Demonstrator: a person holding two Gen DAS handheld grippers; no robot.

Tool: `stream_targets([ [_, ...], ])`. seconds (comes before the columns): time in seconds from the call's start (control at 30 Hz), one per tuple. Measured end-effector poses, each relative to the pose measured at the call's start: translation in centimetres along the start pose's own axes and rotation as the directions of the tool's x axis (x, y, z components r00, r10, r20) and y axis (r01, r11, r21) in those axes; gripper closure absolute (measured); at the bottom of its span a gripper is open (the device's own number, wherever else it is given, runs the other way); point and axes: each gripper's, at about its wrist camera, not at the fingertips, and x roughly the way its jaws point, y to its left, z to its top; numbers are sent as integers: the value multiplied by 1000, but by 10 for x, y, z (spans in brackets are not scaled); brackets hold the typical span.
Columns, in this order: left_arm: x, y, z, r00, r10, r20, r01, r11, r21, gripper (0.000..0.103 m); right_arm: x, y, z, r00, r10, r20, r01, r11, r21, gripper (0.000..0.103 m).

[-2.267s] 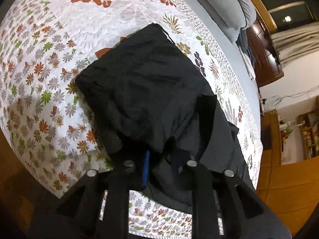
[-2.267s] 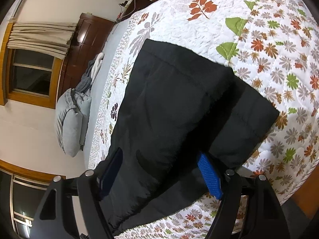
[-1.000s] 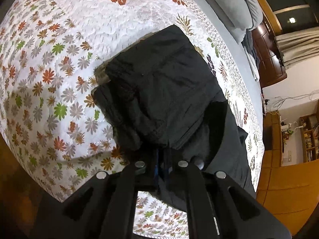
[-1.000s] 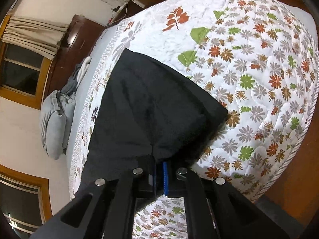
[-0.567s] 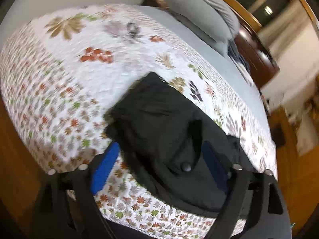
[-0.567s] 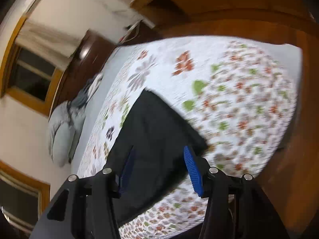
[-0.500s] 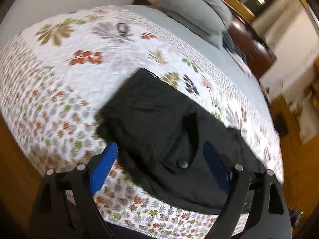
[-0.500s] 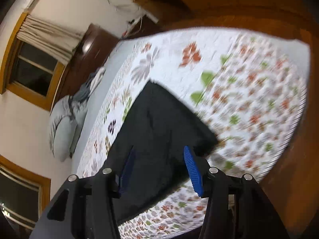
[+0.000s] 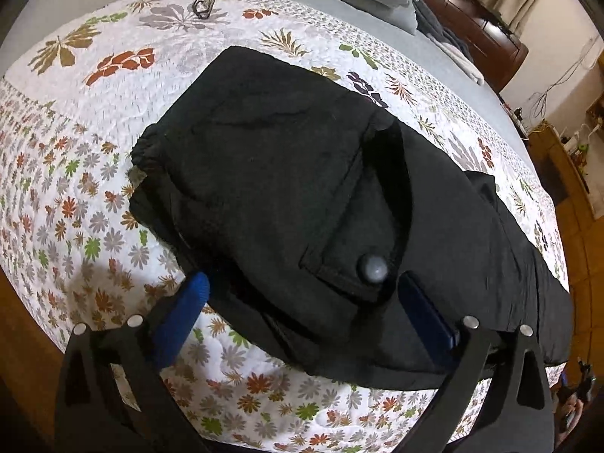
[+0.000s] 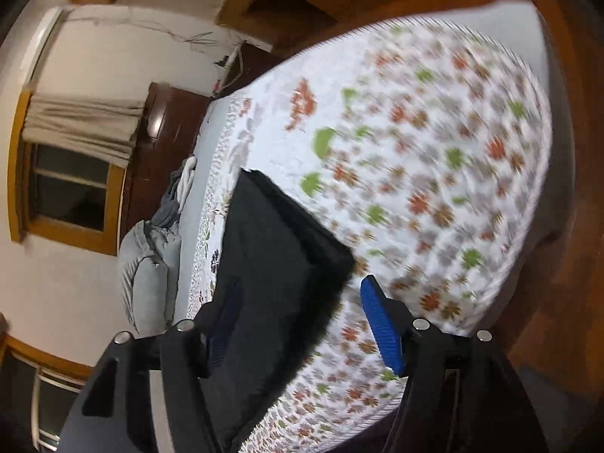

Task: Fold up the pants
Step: 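Lift the leg ends with right gripper while left gripper holds the waist down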

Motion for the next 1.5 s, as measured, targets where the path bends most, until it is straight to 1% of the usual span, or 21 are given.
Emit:
stream_targets([
  [0.03,1,-1,1,1000,1,0,-1,1000,1,3,2,-7,-1,1000,26,5,-26,999,23,34],
  [0.13,1,-1,1,1000,-4,-2,4,1000,-4,3,6,-20,-4,997,80,9,-80,995,59,33],
  [0.23,0,1,-3,1000,-15,-1,15,1000,-17,3,17,-24,-2,994,107,12,-107,992,73,32],
  [0.33,-1,3,-5,1000,-20,1,20,999,-26,3,25,-24,-3,992,125,16,-126,989,75,27],
  [0.4,-2,3,-6,1000,-20,-1,20,999,-29,3,31,-21,0,990,138,17,-139,987,75,25],
  [0.43,-2,4,-6,1000,-20,-3,20,999,-29,3,33,-20,2,990,142,15,-142,987,74,25],
  [0.47,-2,4,-7,1000,-19,-6,19,999,-28,3,31,-16,2,988,156,14,-157,985,72,25],
  [0.53,-1,3,-8,1000,-9,-13,9,1000,-21,3,39,-7,3,981,194,-5,-194,979,62,25],
  [0.63,1,-1,-6,1000,8,-18,-8,1000,-9,3,50,-4,-1,978,206,-42,-203,978,50,27],
  [0.7,2,-1,-6,1000,12,-19,-12,1000,-8,3,54,-6,-2,975,218,-40,-216,975,56,27],
  [0.8,2,-1,-6,1000,8,-19,-8,1000,-11,3,62,-4,6,973,229,-31,-226,971,71,26],
  [0.83,2,0,-6,1000,8,-21,-8,1000,-10,3,65,-1,9,971,238,-32,-235,969,71,26],
  [0.9,2,-1,-6,1000,9,-22,-9,1000,-10,3,69,3,7,972,231,-42,-229,972,53,26],
  [1.03,2,1,-6,1000,0,-21,0,1000,-20,3,72,-3,0,969,239,-63,-237,971,44,36],
  [1.1,3,2,-6,1000,-5,-24,5,1000,-20,3,73,-4,2,968,243,-65,-239,969,55,35],
  [1.2,3,4,-6,999,-11,-30,10,1000,-26,3,76,1,6,972,225,-67,-223,974,39,35],
  [1.23,4,5,-6,999,-13,-36,11,999,-33,3,78,3,7,974,219,-65,-216,975,40,36],
  [1.27,5,6,-6,999,-17,-40,15,999,-42,3,78,3,7,976,211,-62,-209,977,40,40],
  [1.33,5,9,-6,999,-29,-40,26,998,-57,3,77,5,7,983,172,-65,-171,985,21,77],
  [1.43,3,8,-8,999,-25,-33,23,999,-49,3,70,15,6,988,143,-59,-145,989,-17,82],
  [1.5,3,10,-8,999,-32,-33,31,998,-58,3,63,26,4,990,131,-51,-133,990,-50,83],
])
